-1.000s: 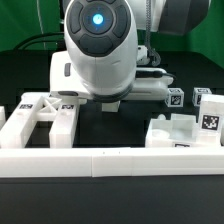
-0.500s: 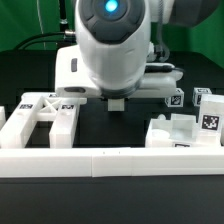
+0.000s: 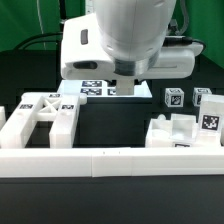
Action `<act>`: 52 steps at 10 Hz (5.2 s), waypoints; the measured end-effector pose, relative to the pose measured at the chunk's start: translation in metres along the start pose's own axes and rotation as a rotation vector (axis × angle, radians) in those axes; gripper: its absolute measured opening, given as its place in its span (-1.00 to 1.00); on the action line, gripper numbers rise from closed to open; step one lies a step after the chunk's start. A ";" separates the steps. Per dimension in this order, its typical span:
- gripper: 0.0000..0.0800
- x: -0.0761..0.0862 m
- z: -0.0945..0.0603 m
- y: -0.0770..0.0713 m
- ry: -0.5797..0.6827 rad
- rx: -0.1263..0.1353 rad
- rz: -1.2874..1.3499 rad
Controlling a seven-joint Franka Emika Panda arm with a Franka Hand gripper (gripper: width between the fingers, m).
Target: Assemble chair
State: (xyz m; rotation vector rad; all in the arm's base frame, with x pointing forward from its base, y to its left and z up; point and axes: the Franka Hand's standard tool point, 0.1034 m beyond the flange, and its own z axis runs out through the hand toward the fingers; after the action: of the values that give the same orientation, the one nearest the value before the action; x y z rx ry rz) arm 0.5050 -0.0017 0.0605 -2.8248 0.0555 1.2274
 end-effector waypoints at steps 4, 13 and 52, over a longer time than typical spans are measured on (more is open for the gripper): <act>-0.29 0.000 -0.039 -0.010 0.133 0.000 -0.016; -0.28 0.028 -0.085 0.000 0.777 -0.022 -0.017; 0.62 0.043 -0.110 -0.045 1.116 -0.022 -0.039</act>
Offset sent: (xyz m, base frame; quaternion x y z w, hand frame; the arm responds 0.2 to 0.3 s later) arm 0.0279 0.0214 0.0468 0.0256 0.1602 0.0070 0.9867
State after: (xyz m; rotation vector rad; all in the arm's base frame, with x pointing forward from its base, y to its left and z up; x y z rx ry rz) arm 0.6169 0.0353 0.1056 -3.0788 0.0318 -0.4612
